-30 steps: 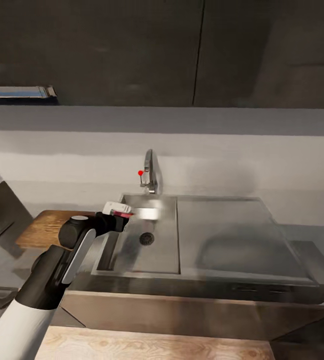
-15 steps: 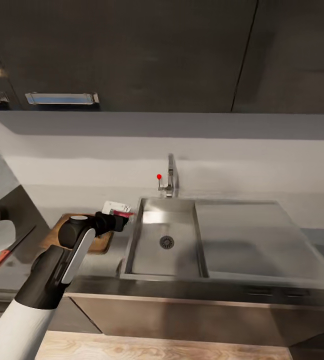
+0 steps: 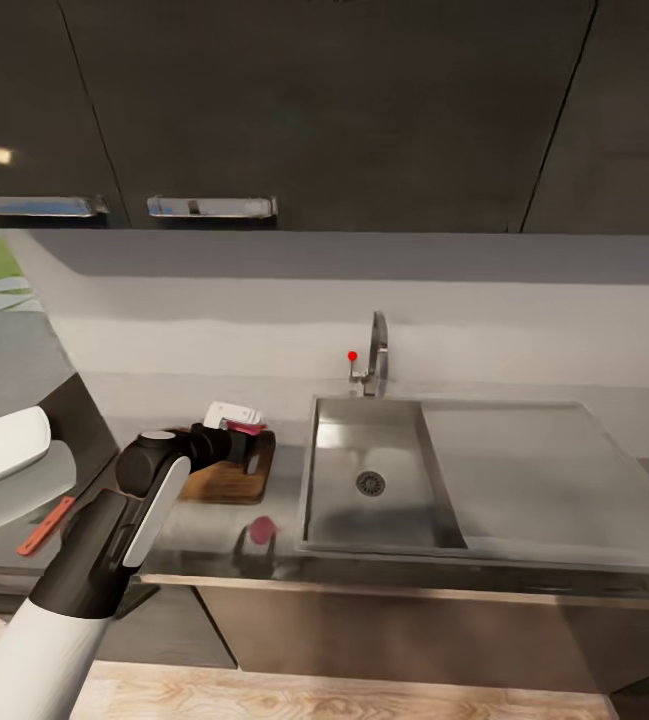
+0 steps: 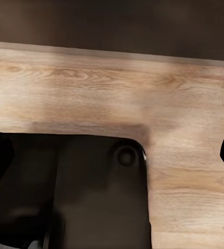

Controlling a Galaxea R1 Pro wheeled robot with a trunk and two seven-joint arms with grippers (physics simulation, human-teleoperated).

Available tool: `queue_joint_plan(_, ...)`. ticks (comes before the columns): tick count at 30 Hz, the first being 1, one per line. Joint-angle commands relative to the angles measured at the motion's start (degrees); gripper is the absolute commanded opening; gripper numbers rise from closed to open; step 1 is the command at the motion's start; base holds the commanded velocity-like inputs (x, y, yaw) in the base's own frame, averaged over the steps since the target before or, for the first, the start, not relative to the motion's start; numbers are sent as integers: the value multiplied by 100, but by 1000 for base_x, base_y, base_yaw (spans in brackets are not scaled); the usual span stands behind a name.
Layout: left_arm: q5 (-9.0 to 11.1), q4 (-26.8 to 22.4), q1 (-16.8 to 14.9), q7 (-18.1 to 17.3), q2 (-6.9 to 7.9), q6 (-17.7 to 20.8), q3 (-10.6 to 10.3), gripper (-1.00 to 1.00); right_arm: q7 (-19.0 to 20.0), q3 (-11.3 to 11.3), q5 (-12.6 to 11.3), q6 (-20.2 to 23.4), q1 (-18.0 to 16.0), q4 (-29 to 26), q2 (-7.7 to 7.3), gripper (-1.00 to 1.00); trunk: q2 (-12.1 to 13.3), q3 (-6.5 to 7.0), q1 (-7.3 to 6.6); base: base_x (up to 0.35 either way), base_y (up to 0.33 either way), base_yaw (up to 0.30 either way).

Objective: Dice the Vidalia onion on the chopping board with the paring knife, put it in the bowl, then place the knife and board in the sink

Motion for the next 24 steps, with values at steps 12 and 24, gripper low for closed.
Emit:
queue_joint_plan(12, 32, 20, -5, 27, 6, 11, -30, -100, -44, -20, 62, 0, 3, 5, 5, 100, -11, 98, 4, 42, 286, 0)
queue_joint_plan(24, 32, 61, 4, 27, 14, 10, -34, -100, -44, -20, 62, -1, 3, 6, 5, 100, -11, 159, 4, 5, 152, 0)
